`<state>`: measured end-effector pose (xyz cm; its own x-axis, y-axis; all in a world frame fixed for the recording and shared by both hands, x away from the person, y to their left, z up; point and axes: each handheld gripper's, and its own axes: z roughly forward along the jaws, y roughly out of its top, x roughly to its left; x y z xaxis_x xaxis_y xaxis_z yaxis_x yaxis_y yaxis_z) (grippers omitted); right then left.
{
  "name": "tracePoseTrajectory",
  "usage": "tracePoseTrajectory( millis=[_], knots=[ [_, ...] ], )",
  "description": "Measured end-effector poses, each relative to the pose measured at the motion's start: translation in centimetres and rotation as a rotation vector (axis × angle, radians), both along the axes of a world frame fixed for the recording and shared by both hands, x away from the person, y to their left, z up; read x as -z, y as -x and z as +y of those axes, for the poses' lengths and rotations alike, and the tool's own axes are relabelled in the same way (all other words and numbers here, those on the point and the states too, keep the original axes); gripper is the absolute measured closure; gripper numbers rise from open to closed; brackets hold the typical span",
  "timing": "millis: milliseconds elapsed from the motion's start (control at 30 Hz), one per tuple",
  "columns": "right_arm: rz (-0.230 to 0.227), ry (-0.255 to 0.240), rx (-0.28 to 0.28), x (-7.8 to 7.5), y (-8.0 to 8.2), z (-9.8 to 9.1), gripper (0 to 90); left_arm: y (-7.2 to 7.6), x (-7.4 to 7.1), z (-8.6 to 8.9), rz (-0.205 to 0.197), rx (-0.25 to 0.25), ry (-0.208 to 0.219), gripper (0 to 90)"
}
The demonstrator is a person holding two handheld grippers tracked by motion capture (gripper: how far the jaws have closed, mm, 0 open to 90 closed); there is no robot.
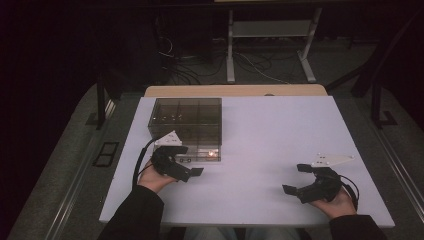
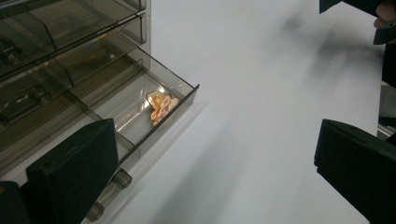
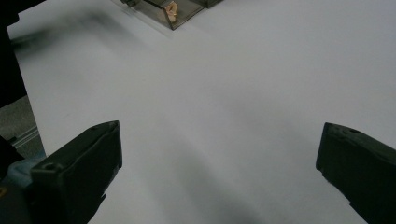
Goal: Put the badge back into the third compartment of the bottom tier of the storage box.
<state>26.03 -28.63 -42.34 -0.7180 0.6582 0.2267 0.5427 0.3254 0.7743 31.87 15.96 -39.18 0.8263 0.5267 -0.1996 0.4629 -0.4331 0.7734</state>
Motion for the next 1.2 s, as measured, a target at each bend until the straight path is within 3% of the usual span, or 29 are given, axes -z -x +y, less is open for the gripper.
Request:
tracePoseTrajectory(
  millis=[467,833,1200],
  knots=[
    [0.001,-0.001,0.000,0.0,0.0,0.0,0.0,1.8,1.1,1.6,0.015,-0.015,0.010,0.0],
    [0.005,-0.002,0.000,0.0,0.0,0.1,0.0,3.3,2.4,3.0,0.023,-0.062,0.038,0.0],
    [0.004,-0.002,-0.001,0.0,0.0,0.1,0.0,4.5,3.4,3.5,0.002,-0.101,0.075,0.0]
  ],
)
